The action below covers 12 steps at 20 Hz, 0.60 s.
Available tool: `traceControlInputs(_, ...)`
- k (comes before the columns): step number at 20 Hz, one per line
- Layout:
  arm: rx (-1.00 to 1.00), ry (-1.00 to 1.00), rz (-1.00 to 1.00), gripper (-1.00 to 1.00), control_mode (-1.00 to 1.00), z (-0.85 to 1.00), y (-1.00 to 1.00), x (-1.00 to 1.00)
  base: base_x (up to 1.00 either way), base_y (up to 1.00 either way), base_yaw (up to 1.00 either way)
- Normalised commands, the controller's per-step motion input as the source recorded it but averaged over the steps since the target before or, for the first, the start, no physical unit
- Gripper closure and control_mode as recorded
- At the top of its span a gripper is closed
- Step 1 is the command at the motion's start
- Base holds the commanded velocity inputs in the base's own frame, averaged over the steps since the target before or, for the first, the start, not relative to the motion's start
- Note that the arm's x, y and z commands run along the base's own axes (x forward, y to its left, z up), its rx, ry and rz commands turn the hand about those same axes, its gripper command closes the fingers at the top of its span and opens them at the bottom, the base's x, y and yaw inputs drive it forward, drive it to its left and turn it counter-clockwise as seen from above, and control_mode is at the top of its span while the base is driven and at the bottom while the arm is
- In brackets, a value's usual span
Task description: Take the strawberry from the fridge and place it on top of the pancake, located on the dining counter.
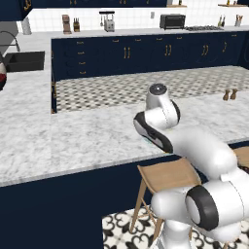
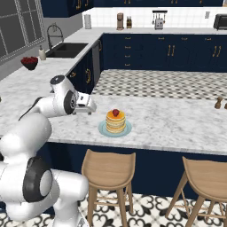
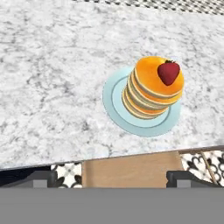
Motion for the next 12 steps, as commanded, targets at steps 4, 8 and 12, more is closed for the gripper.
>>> traceControlInputs(4, 0.00, 0.00, 0.05, -1.00, -1.00, 0.71, 0.49, -1.00, 0.00, 0.00, 0.00)
traceControlInputs(8, 0.00, 0.03, 0.00, -1.00, -1.00, 0.25, 0.08, -0.93, 0.00, 0.00, 0.00)
traceControlInputs(12, 0.00, 0.11, -0.02, -1.00, -1.00, 0.12, 0.00, -0.41, 0.00, 0.00, 0.00)
